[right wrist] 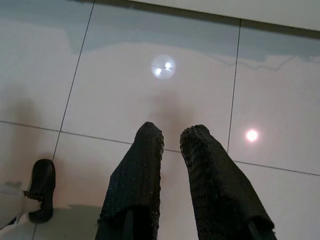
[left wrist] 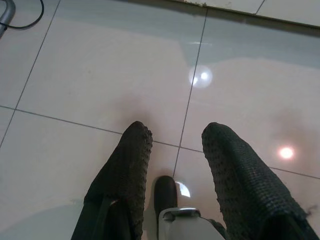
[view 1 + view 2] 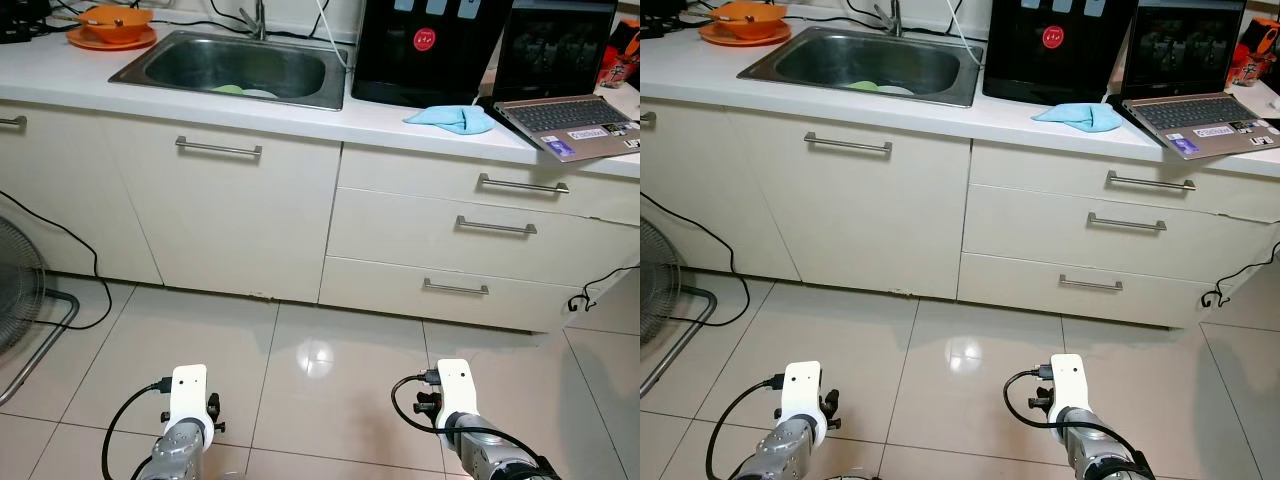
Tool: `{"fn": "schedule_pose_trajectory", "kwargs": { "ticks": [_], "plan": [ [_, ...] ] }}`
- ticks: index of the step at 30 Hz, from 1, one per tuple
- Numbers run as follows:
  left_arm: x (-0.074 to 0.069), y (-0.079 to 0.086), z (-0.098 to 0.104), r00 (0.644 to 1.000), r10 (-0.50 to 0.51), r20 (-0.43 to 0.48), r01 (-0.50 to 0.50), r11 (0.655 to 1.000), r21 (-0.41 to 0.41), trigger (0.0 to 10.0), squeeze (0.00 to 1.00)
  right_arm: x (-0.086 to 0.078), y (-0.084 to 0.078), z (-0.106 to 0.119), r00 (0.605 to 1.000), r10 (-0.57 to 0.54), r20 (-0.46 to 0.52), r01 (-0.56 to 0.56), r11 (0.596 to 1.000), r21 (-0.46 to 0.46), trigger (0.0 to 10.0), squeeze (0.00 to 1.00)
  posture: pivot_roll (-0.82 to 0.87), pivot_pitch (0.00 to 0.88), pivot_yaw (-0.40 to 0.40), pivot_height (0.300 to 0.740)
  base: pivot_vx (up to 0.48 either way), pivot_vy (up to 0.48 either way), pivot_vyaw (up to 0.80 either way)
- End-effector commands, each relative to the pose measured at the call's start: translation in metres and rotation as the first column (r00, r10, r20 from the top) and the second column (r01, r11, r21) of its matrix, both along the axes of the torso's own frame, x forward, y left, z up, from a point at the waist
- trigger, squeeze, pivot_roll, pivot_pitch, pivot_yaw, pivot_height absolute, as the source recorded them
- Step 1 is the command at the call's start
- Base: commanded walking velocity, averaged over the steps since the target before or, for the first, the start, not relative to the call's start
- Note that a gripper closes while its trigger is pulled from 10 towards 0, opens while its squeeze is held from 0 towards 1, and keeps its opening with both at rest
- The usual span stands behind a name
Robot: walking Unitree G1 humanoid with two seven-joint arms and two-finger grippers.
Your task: Kitchen organization
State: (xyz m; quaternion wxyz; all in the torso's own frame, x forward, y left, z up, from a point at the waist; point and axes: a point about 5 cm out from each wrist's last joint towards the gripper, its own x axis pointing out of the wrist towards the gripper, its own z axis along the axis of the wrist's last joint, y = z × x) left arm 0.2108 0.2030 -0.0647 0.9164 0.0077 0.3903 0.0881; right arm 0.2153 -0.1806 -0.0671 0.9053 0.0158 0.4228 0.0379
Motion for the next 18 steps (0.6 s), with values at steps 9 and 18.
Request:
{"fn": "schedule_pose_trajectory", "kwargs": {
  "ticks": [9,18],
  "plan": [
    [-0.001,-0.001,-0.002,0.999,-0.009,-0.039,0.009,1.0,0.002,10.0,0.0,-0.013,0.001,-0.008,0.998,0.022,-0.054,-0.022,1.0,-0.004,10.0,0.0,0.04,0.013,-0.07,0.718,0.0,0.0,0.0],
    [-0.002,-0.002,-0.003,0.997,-0.021,-0.074,0.02,1.0,-0.017,10.0,0.0,-0.02,0.001,-0.012,0.997,0.028,-0.078,-0.029,1.0,-0.007,10.0,0.0,0.04,0.014,-0.071,0.718,0.0,0.0,0.0]
  ]
}}
